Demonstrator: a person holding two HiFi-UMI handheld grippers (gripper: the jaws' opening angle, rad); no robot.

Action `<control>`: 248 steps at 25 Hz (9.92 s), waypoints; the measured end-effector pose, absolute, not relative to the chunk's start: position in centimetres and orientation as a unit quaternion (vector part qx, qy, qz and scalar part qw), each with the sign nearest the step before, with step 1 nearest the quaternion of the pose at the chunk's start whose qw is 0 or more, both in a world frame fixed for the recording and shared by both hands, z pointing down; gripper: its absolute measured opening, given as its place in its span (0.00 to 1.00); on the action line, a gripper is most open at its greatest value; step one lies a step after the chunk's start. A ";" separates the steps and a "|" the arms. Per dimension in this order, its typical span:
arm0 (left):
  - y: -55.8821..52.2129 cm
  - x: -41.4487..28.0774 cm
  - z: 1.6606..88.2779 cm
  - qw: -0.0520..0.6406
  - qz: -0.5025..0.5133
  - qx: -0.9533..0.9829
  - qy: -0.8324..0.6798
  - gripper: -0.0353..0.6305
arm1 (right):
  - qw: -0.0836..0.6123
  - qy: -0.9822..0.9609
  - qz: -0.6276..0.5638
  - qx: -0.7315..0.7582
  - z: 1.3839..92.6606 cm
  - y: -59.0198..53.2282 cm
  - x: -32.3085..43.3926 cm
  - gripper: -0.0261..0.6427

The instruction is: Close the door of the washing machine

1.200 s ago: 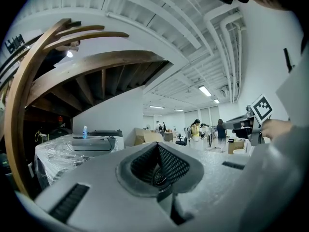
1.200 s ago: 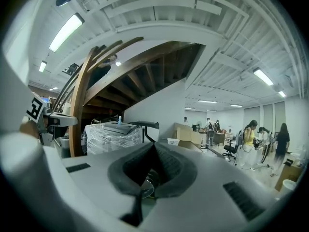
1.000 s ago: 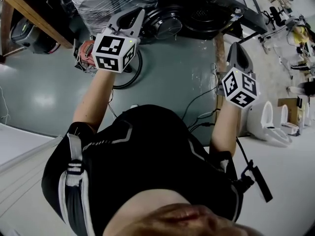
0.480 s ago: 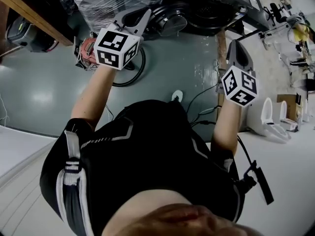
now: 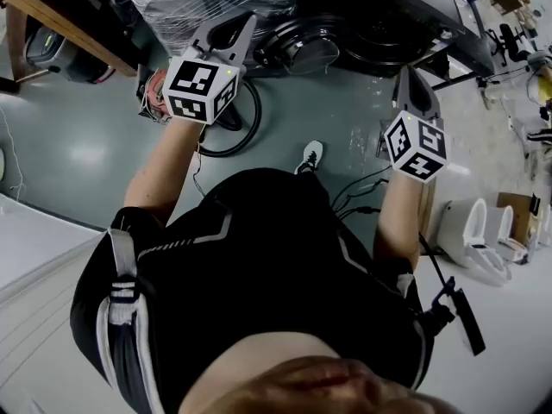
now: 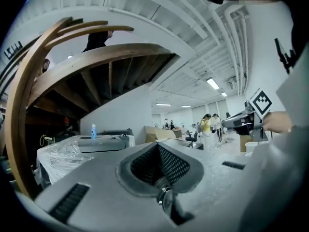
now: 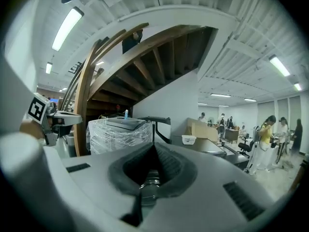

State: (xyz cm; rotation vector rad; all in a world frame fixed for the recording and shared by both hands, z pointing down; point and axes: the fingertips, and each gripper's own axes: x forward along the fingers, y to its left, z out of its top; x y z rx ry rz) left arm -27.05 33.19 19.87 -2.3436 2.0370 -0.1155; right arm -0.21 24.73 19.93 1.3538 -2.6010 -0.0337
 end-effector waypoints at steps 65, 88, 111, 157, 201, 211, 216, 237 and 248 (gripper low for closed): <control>-2.7 -29.8 63.6 -0.283 -0.434 -0.734 0.439 0.27 | 0.304 -0.874 0.120 0.359 40.5 -6.1 -6.0 0.05; -1.7 -29.1 66.7 -0.298 -0.459 -0.758 0.354 0.25 | 0.307 -0.857 0.174 0.375 44.5 -4.1 -8.8 0.05; 3.1 -20.7 67.2 -0.287 -0.457 -0.790 0.290 0.26 | 0.295 -0.812 0.213 0.456 45.0 -0.1 -3.2 0.05; 1.6 0.5 64.3 -0.172 -0.442 -0.879 0.050 0.31 | 0.277 -0.624 0.290 0.670 45.1 9.2 10.0 0.05; -12.5 10.7 65.8 0.025 -0.584 -0.810 0.039 0.31 | 0.302 -0.699 0.333 0.556 58.7 -6.4 26.2 0.05; -15.9 12.1 65.8 0.012 -0.571 -0.817 0.080 0.31 | 0.320 -0.713 0.346 0.519 65.3 -10.0 27.6 0.10; -17.7 12.5 65.7 -0.003 -0.571 -0.814 0.107 0.31 | 0.336 -0.715 0.351 0.503 68.8 -11.2 28.4 0.18; -24.7 13.0 65.2 -0.029 -0.544 -0.810 0.219 0.30 | 0.366 -0.702 0.364 0.491 78.8 -22.2 30.5 0.28; -27.0 13.2 65.0 -0.047 -0.558 -0.788 0.254 0.29 | 0.342 -0.702 0.365 0.507 79.9 -27.6 30.6 0.20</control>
